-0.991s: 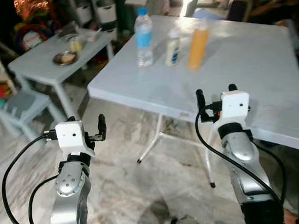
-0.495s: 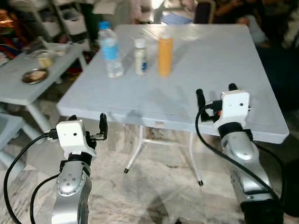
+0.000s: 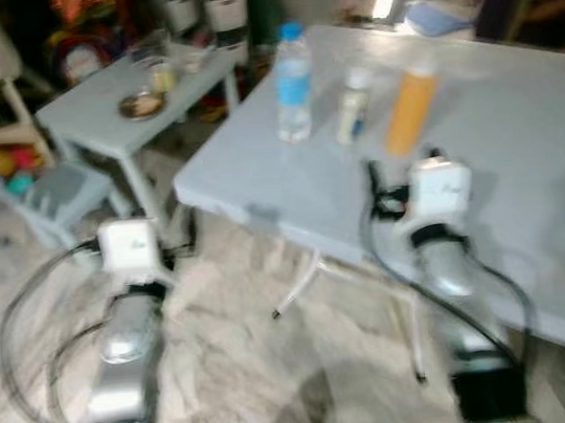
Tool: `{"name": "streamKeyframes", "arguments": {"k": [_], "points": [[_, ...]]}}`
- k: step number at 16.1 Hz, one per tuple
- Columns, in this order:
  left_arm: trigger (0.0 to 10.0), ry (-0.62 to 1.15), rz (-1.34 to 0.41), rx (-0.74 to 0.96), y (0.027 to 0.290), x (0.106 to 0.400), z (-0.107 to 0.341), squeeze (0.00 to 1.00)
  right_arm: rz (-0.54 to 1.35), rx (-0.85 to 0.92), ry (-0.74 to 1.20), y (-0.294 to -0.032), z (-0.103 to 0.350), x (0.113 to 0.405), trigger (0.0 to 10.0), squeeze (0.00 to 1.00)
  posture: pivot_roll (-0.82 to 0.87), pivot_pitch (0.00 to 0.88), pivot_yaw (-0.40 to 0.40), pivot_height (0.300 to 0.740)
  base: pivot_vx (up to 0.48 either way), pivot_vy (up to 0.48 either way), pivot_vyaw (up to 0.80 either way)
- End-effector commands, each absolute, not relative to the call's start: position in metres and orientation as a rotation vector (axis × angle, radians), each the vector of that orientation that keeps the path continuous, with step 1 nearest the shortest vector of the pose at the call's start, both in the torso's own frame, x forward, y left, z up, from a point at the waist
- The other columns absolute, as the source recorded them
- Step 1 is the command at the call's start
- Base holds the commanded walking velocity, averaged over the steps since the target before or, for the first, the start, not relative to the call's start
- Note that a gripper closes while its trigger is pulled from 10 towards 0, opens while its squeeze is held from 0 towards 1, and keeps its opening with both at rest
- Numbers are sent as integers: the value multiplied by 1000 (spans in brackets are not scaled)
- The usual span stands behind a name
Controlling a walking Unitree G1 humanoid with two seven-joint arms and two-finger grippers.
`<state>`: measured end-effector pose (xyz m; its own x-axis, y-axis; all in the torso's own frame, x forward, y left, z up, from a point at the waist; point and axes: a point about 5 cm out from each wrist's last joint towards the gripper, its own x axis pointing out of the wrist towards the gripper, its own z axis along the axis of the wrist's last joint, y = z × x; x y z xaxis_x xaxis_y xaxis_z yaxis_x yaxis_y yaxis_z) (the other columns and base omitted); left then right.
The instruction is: Restocking fridge
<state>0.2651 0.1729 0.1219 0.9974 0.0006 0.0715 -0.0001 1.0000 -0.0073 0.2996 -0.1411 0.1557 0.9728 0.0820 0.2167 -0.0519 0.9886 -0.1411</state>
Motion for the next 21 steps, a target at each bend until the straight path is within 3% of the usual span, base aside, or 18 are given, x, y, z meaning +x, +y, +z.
{"name": "streamKeyframes", "arguments": {"k": [1, 6, 16, 21], "points": [[10000, -82, -29, -17, 163, 268, 125, 0, 30, -148, -221, -153, 155, 299, 10000, 0, -53, 42, 47, 740, 480, 0, 0], [10000, -75, -41, -12, 161, 269, 124, 0, 10, -145, -209, -154, 154, 302, 10000, 0, -55, 40, 44, 740, 379, 0, 0], [10000, -83, -48, -15, 160, 271, 125, 0, 55, -169, -234, -141, 154, 301, 10000, 0, -49, 37, 40, 740, 0, 0, -46], [10000, -84, -57, -10, 159, 270, 126, 0, -29, -178, -237, -154, 156, 305, 10000, 0, -48, 45, 53, 740, 0, 0, -800]]}}
